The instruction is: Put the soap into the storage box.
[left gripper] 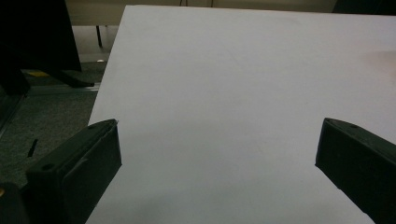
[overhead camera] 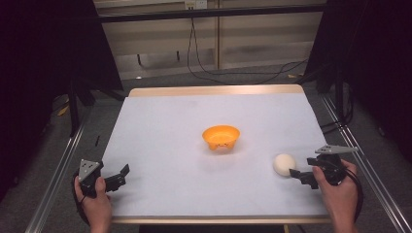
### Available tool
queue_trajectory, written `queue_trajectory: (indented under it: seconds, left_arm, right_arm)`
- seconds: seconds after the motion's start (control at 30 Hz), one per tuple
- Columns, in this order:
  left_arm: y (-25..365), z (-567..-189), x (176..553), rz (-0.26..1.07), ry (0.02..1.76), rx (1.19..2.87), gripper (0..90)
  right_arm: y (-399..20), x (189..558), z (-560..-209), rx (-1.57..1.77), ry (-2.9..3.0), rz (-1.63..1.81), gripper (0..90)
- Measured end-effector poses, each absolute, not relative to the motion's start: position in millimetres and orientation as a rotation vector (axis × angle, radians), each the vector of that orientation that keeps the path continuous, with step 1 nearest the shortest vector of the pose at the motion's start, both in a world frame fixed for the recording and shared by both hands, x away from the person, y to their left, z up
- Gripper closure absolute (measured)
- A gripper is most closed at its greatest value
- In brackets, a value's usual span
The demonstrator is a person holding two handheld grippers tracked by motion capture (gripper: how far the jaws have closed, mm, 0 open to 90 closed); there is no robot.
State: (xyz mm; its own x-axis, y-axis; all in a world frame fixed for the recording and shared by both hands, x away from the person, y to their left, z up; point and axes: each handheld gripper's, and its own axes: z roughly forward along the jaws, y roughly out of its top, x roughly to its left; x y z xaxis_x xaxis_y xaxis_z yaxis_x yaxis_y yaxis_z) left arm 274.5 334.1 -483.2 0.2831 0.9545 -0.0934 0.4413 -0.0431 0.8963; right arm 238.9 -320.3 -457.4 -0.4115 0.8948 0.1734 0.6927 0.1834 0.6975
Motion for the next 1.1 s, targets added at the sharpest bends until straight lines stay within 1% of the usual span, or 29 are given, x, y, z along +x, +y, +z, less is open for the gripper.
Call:
queue_trajectory:
  seconds: [0.8,0.97,1.1]
  left_arm:
    - [334.1,-483.2,274.3,0.704,1.302,1.636,0.0]
    - [334.6,-483.2,274.6,0.701,1.3,1.641,0.0]
    - [335.3,-483.2,274.5,0.699,1.302,1.634,0.0]
  right_arm:
    - [-301.7,256.7,-467.0,1.52,2.216,1.031,15.0]
    - [-291.6,262.5,-471.8,1.516,2.237,1.01,15.9]
    - [-286.4,266.3,-473.6,1.512,2.242,0.997,17.9]
